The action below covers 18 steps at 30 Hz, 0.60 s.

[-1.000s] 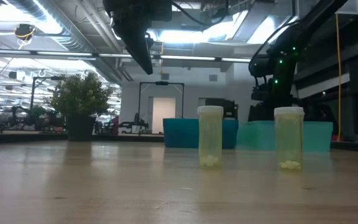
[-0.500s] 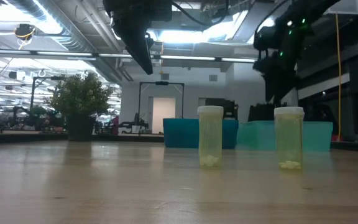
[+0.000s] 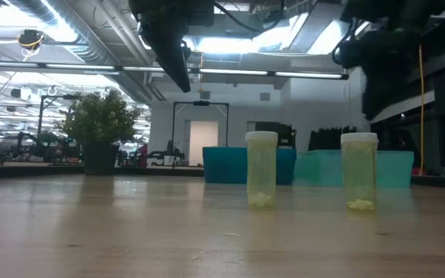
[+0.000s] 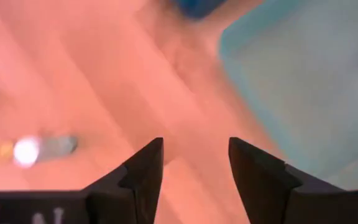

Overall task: Pick and place medicine bottles into bin by pill shape (circle, oval)
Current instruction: Put the small green medicine bottle into the green bin

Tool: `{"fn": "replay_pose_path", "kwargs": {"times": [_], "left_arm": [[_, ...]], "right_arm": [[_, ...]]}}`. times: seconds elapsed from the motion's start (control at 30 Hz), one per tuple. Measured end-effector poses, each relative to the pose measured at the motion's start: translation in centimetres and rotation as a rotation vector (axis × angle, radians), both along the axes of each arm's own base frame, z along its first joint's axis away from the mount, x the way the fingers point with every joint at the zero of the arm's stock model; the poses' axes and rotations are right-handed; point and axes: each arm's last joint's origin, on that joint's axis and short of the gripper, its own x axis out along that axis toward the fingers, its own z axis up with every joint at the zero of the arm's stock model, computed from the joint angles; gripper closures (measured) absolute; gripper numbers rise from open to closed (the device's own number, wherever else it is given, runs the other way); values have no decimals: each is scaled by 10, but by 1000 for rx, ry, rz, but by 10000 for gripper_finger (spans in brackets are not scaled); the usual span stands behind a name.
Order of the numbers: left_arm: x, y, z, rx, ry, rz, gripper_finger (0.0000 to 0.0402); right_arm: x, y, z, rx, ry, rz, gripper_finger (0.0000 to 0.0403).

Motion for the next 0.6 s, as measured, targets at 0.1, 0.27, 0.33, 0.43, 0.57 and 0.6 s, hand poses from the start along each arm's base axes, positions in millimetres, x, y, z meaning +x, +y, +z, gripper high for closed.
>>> {"fn": "replay_pose_path", "kwargs": {"times": [0.1, 0.27, 0.33, 0.43, 0.57, 0.6], "left_arm": [[1, 0, 1, 0, -14, -1, 168], [-5, -9, -2, 12, 49, -45, 168], [-14, -15, -2, 26, 125, -88, 168], [-24, -25, 1, 97, 157, -124, 168], [-40, -29, 10, 144, 81, -89, 168], [-46, -29, 9, 141, 62, -86, 168]], "right_arm": [[-4, 16, -12, 26, 15, 20, 219], [-5, 31, -23, 9, 27, 23, 219], [-5, 33, -24, -11, 25, 18, 219], [-4, 36, -23, -12, 17, 30, 219], [-2, 37, -21, -12, -9, 38, 219], [-1, 37, -21, -12, -14, 38, 219]]}}
